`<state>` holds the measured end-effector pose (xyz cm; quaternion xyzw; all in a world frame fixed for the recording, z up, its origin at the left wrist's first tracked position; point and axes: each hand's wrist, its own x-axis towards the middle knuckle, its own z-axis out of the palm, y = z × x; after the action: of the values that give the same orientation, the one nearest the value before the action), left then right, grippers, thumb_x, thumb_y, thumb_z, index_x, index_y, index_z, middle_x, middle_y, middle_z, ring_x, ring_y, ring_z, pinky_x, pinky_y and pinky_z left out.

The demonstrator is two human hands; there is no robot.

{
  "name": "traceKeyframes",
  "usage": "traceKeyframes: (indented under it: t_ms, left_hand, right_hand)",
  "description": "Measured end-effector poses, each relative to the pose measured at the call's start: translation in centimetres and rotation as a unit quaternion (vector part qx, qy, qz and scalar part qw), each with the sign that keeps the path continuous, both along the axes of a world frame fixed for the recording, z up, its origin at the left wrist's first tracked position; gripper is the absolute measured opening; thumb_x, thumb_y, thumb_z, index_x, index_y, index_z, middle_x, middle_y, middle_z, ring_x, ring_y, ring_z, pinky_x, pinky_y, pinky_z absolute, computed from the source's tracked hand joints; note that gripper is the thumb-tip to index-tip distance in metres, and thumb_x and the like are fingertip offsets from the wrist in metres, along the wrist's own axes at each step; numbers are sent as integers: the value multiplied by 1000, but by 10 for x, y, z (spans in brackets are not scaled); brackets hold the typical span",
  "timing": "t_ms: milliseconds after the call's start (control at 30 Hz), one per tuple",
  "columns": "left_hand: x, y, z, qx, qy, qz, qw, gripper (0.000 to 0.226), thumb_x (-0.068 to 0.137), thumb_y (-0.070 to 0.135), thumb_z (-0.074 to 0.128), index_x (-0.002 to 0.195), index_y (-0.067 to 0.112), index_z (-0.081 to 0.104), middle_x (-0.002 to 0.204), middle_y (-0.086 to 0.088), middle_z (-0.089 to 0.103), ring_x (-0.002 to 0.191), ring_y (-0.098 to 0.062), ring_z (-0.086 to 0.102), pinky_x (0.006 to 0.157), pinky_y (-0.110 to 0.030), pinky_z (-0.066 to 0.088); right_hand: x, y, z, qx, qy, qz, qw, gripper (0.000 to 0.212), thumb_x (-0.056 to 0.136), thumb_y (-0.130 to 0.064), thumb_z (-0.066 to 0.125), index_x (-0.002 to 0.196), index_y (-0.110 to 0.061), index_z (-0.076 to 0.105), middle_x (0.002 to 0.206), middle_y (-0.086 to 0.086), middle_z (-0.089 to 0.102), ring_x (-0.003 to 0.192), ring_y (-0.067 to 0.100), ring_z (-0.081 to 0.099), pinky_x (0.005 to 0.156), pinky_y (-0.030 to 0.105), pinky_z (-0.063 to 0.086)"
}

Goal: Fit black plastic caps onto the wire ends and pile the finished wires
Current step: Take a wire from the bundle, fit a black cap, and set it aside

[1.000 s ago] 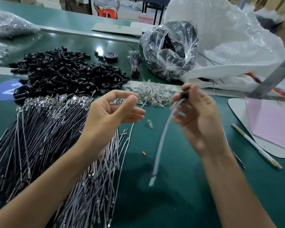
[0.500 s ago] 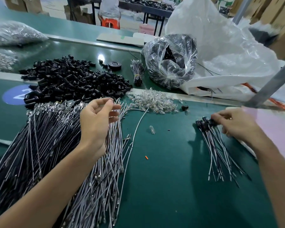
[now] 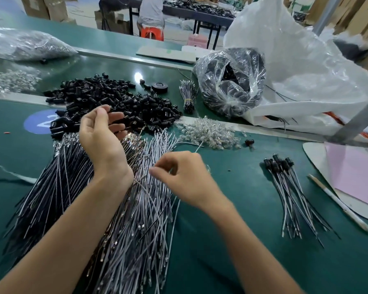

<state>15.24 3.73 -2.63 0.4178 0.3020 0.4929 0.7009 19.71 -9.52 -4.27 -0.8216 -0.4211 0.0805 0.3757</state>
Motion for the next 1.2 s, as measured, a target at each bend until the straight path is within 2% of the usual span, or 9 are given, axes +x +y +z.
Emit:
traceKeyframes:
  t_ms: [133,233,300,400,533,667,733,1033,1200]
  left_hand:
    - [-6,14,11,26,-1,-48,998,22,102,25,44,91,18,62,78,4,68,62,-8,58,58,-20,46]
    - [-11,24,19,111,68,-107,986,18,99,24,52,86,21,64,77,4,69,60,-8,59,56,-18,45]
    - [-13,24,21,174,143,-147,963,13,96,24,58,86,23,65,77,6,70,60,-4,59,57,-17,46]
    - [-16,24,18,288,284,-179,897,7,90,24,67,84,26,67,78,7,70,64,0,59,65,-19,45]
    - [-32,25,14,429,421,-182,778,7,83,26,74,78,27,70,73,14,65,67,3,54,60,-16,38]
    - [-45,20,7,457,519,-280,666,12,77,33,80,74,32,69,77,16,66,74,0,58,73,-28,51]
    - [-48,15,5,456,540,-301,640,13,73,37,83,71,32,71,75,17,66,76,-2,59,75,-28,51]
    - [-46,6,1,476,520,-319,633,17,78,30,80,66,31,69,74,13,65,73,0,57,70,-26,46]
    - [-41,8,16,357,369,-345,786,6,82,16,75,77,18,71,69,2,72,63,-8,66,57,-17,47]
  right_hand:
    - [-23,12,-9,-42,11,25,999,24,81,-37,77,77,-16,67,67,-5,63,63,12,57,61,34,52]
    - [-25,13,-13,-50,27,21,998,13,87,-23,71,81,-12,67,74,1,66,71,18,62,70,38,55]
    - [-21,11,-13,-46,59,9,997,13,89,-21,69,78,-14,66,70,-2,64,66,12,59,66,30,53]
    - [-14,5,-11,-38,104,-3,994,20,91,-23,67,72,-22,62,63,-9,59,54,-2,50,54,12,41]
    - [-1,-6,-6,1,146,-18,989,18,94,-20,64,76,-19,63,71,-5,65,61,3,55,63,21,47]
    - [8,-16,-1,111,244,-59,962,10,93,-8,62,91,-17,65,67,-6,66,53,0,54,53,16,42]
    - [13,-22,1,146,271,-74,949,14,95,-5,60,93,-16,68,67,-6,63,50,2,49,48,14,39]
    - [23,-36,0,182,279,-119,935,19,97,-5,55,90,-13,70,61,-10,60,48,3,43,46,15,36]
    - [18,-34,4,221,281,-72,931,16,96,-7,59,87,-13,71,62,-7,61,49,5,46,47,15,38]
